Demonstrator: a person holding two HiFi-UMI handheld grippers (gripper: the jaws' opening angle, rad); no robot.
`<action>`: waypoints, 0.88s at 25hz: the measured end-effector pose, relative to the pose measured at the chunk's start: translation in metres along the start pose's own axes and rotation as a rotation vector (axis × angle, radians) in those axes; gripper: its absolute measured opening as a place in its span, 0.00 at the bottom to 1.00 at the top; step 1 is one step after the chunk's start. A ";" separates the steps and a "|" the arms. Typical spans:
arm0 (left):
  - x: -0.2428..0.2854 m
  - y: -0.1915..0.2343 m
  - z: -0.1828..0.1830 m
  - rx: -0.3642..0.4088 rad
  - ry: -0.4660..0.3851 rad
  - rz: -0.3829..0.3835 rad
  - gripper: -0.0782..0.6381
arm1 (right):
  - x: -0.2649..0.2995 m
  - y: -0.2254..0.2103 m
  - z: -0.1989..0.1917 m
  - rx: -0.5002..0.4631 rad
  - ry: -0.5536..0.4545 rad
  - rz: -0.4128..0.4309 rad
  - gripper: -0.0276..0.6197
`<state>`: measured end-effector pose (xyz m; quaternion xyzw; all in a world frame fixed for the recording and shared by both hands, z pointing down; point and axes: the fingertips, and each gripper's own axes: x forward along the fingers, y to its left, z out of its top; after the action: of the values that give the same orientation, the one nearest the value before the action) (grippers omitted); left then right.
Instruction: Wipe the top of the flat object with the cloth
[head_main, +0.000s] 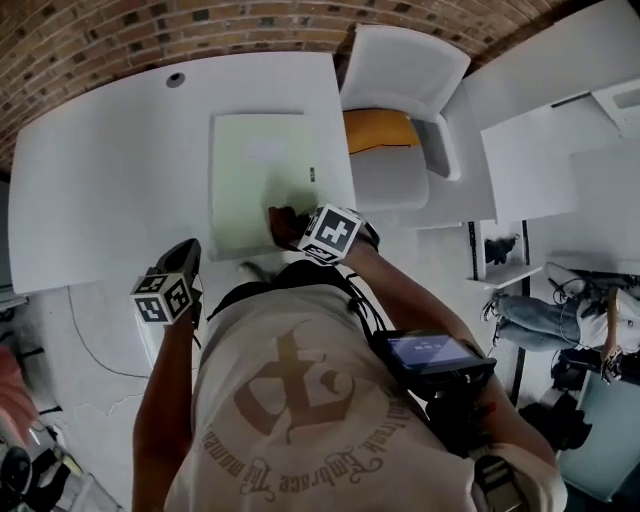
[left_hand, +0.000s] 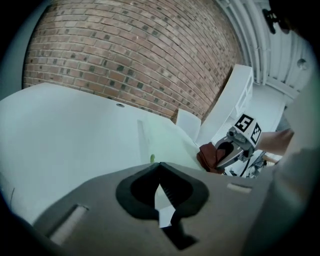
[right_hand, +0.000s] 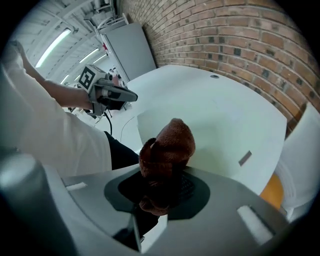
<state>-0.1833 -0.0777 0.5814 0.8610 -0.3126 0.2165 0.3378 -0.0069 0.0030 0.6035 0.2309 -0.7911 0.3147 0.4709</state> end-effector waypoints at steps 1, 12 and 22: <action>0.008 -0.005 0.005 0.011 0.003 -0.008 0.11 | -0.007 -0.007 -0.011 0.021 -0.001 -0.016 0.21; 0.059 -0.035 0.057 0.073 0.053 0.001 0.11 | -0.051 -0.041 -0.074 0.151 -0.134 0.004 0.21; 0.095 -0.042 0.068 -0.009 0.177 0.028 0.17 | -0.097 -0.174 -0.054 0.449 -0.490 0.017 0.21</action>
<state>-0.0762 -0.1395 0.5719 0.8324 -0.2944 0.2950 0.3652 0.1846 -0.0727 0.5850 0.3914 -0.7935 0.4203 0.2016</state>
